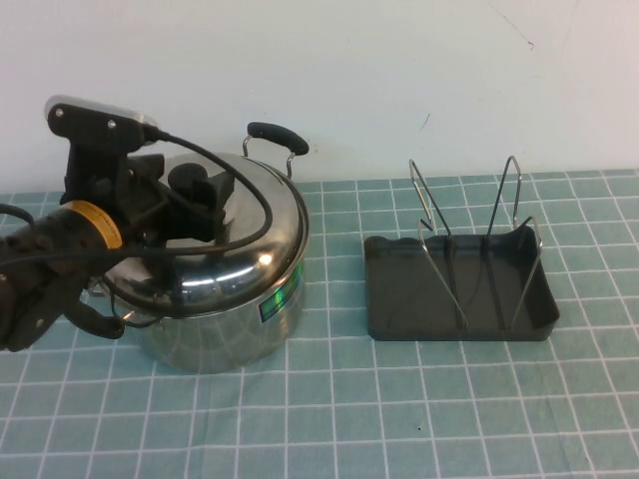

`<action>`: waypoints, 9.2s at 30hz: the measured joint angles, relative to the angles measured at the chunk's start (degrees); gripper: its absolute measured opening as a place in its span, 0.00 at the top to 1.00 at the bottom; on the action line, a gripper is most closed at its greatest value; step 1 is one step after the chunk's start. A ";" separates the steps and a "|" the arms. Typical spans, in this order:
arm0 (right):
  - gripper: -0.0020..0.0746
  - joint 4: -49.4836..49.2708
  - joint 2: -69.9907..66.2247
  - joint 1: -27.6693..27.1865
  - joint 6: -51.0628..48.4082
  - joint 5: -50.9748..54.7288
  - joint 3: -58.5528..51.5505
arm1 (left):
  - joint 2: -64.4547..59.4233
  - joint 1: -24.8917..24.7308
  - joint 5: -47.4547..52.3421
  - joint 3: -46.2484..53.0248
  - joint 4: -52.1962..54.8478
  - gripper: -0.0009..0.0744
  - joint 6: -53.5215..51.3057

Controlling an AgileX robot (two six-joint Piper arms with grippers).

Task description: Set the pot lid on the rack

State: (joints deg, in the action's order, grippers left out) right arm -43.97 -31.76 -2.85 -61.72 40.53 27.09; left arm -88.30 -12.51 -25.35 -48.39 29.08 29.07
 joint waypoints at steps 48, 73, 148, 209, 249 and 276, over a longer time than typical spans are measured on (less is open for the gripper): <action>0.37 -52.48 -11.13 0.00 11.31 6.92 2.74 | 3.46 -22.32 -38.91 -0.50 -9.91 0.57 11.30; 0.38 -52.51 -24.81 0.00 14.20 14.54 11.24 | 3.46 -22.32 -38.99 -0.50 -2.04 0.57 13.68; 0.94 -49.88 -68.98 5.68 -12.98 13.34 38.28 | 15.82 -7.58 17.58 -0.50 8.17 0.99 8.60; 0.97 25.82 18.60 5.14 9.68 -3.41 -6.90 | 89.11 -7.58 48.99 36.24 -25.05 0.99 -16.42; 0.97 23.23 19.38 5.14 9.68 -1.02 -7.99 | 89.11 10.88 43.26 49.33 -27.42 0.99 -16.46; 0.97 22.99 19.38 5.14 9.68 -1.02 -7.99 | 89.11 7.99 43.35 49.33 -27.06 0.99 -20.82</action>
State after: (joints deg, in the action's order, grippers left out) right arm -20.98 -12.38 2.29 -52.03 39.52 19.10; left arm 0.81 -4.52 18.01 0.94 2.02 8.25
